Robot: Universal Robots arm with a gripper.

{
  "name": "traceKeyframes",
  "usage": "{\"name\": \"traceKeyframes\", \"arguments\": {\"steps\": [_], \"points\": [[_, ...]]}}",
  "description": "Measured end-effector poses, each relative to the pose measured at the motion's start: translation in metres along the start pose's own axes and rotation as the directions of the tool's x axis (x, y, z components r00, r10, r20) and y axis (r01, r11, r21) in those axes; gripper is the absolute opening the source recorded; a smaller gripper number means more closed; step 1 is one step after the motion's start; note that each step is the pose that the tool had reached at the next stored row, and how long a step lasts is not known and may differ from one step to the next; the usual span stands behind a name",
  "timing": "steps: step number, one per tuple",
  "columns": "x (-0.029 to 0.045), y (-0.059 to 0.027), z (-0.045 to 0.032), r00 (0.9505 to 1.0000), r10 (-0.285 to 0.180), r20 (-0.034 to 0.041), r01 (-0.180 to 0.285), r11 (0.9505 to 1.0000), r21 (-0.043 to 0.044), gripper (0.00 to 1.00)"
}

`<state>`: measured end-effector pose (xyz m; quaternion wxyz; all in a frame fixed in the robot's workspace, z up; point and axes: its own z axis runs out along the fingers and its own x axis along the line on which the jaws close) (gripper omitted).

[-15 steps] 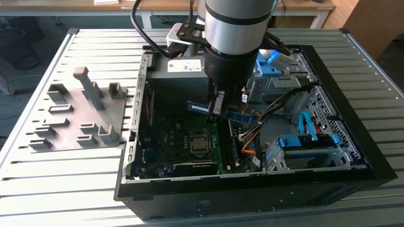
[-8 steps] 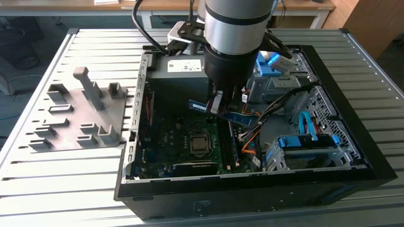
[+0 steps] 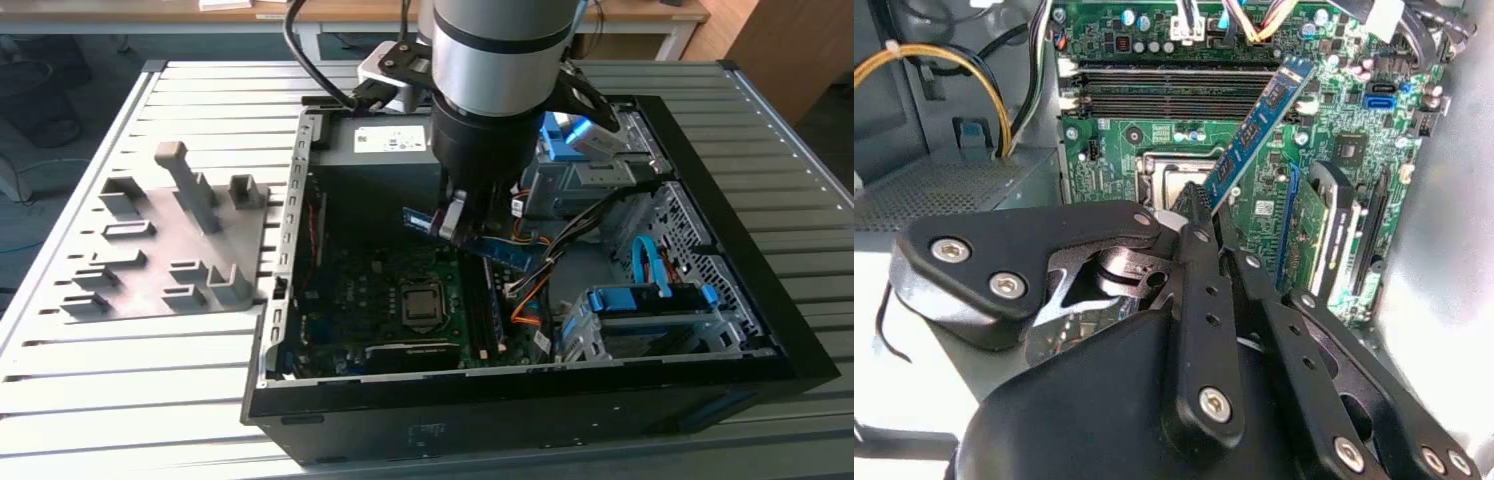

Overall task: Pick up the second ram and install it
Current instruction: 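Insert the second ram into the second slot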

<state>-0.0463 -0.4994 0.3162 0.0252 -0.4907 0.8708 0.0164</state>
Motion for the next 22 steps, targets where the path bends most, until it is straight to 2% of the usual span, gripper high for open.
{"name": "traceKeyframes", "arguments": {"steps": [5,11,17,22], "points": [[0.0000,0.0000,0.0002,0.9985,0.054,0.0003,-0.054,0.9985,0.0032,0.14],[0.0000,0.0000,0.0006,0.9928,0.120,0.0010,-0.120,0.9927,0.0071,0.14],[0.0001,0.0000,0.0009,0.9828,0.184,0.0018,-0.184,0.9828,0.0110,0.14],[0.0001,0.0000,0.0010,0.9716,0.237,0.0027,-0.237,0.9715,0.0141,0.14]]}}
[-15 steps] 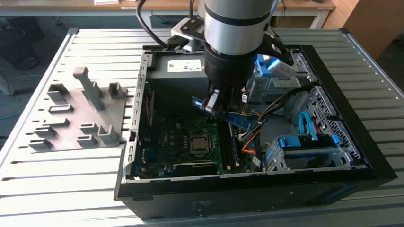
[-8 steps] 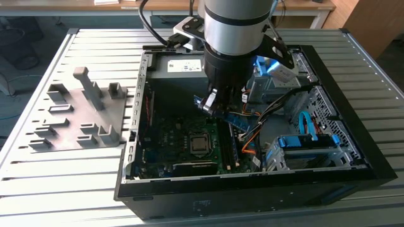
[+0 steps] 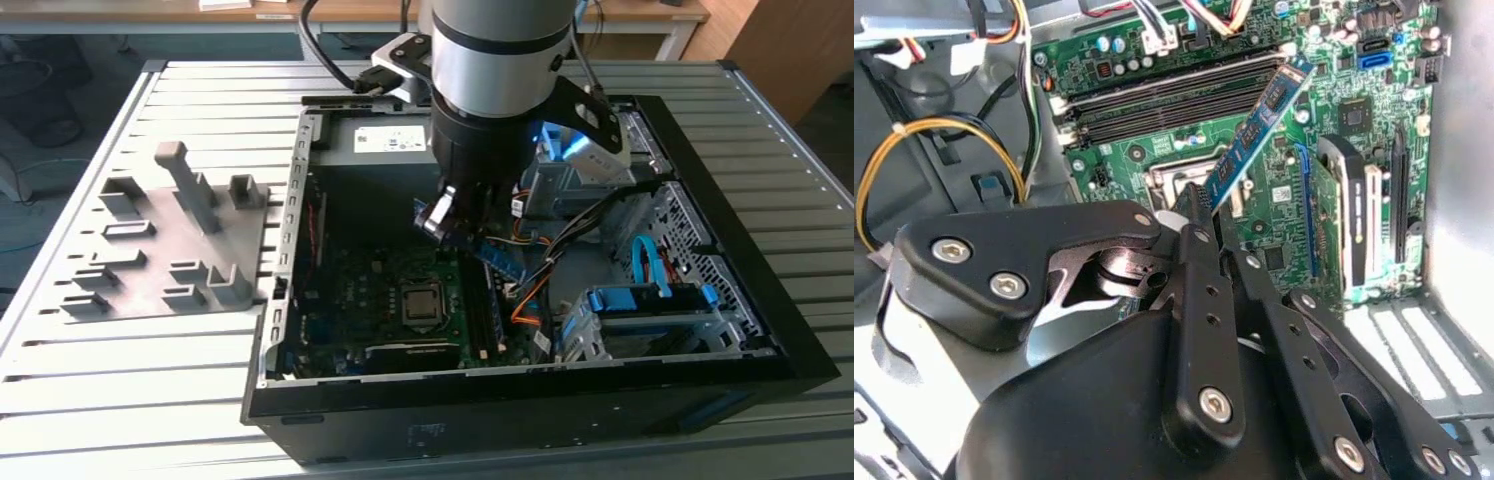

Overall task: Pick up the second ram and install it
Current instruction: 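Insert the second ram into the second slot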

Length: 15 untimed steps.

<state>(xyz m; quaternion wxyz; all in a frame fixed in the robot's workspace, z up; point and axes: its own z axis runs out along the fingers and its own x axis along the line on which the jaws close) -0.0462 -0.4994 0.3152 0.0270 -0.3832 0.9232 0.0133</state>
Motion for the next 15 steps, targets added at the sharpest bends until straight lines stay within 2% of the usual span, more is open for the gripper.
{"name": "traceKeyframes", "arguments": {"steps": [8,15], "points": [[0.0000,0.0000,0.0004,0.9968,0.079,0.0005,-0.079,0.9968,0.0047,0.14],[0.0001,0.0000,0.0007,0.9891,0.147,0.0012,-0.147,0.9890,0.0088,0.14]]}}
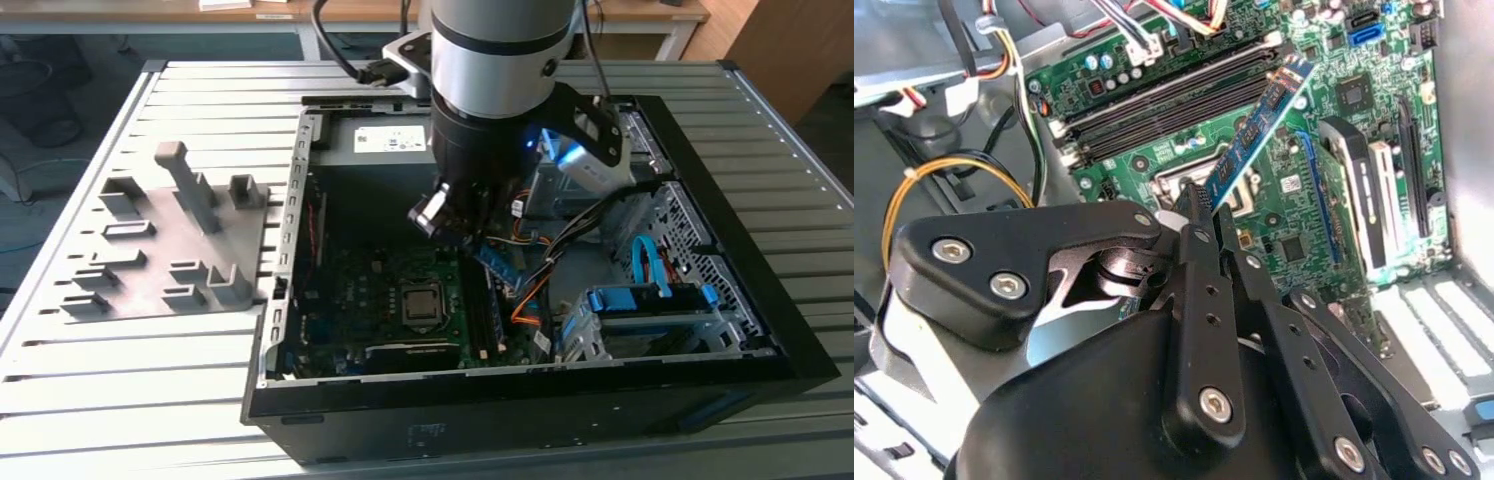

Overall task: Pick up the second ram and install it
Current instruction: 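Insert the second ram into the second slot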

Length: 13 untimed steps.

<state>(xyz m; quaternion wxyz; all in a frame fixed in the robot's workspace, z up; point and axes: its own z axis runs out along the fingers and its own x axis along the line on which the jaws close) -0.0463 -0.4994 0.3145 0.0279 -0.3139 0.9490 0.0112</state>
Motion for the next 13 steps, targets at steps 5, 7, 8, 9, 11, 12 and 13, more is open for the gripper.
{"name": "traceKeyframes", "arguments": {"steps": [5,7,8,9,11,12,13], "points": [[0.0000,0.0000,0.0003,0.9982,0.059,0.0003,-0.059,0.9982,0.0036,0.14],[0.0000,0.0000,0.0005,0.9963,0.086,0.0006,-0.086,0.9962,0.0051,0.14],[0.0000,0.0000,0.0005,0.9949,0.101,0.0007,-0.101,0.9949,0.0060,0.14],[0.0000,0.0000,0.0006,0.9934,0.115,0.0008,-0.115,0.9933,0.0069,0.14],[0.0000,0.0000,0.0008,0.9895,0.145,0.0012,-0.145,0.9894,0.0087,0.14],[0.0000,0.0000,0.0009,0.9870,0.161,0.0014,-0.161,0.9869,0.0096,0.14],[0.0001,0.0000,0.0010,0.9844,0.176,0.0016,-0.176,0.9843,0.0105,0.14]]}}
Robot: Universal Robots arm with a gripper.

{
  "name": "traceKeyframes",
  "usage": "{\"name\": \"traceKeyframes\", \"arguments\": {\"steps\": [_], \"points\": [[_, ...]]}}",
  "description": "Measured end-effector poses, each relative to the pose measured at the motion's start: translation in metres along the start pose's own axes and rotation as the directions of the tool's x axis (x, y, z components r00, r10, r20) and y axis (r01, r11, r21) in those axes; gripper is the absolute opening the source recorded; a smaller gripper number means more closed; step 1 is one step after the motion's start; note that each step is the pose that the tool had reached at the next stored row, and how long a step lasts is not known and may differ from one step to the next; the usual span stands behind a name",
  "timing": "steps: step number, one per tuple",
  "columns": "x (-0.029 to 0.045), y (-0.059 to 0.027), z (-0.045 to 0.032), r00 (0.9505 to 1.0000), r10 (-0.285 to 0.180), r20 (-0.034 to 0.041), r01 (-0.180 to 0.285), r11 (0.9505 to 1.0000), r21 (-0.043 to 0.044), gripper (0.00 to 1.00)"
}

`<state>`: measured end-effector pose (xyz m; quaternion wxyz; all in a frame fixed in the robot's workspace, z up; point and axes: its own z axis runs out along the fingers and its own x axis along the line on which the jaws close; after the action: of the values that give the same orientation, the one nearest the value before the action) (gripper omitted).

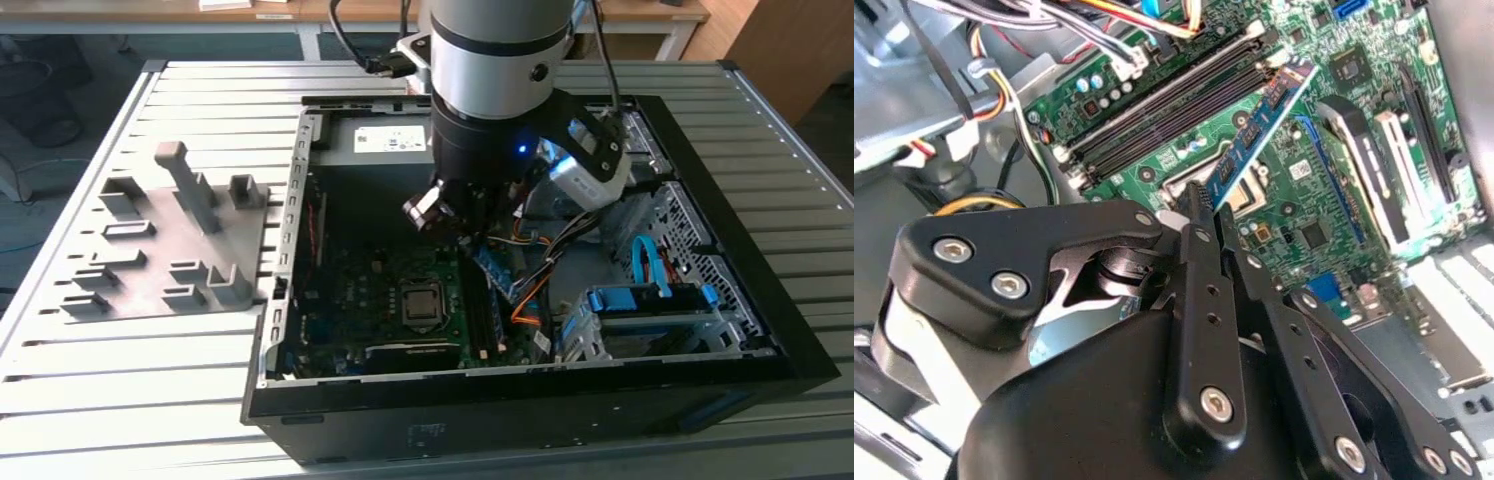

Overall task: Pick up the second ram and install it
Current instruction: 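Insert the second ram into the second slot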

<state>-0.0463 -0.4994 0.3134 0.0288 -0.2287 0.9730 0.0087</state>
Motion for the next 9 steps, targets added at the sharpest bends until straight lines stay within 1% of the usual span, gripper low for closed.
{"name": "traceKeyframes", "arguments": {"steps": [4,9], "points": [[0.0000,0.0000,0.0004,0.9984,0.057,0.0002,-0.057,0.9984,0.0035,0.14],[0.0001,0.0000,0.0008,0.9936,0.113,0.0007,-0.113,0.9935,0.0069,0.14]]}}
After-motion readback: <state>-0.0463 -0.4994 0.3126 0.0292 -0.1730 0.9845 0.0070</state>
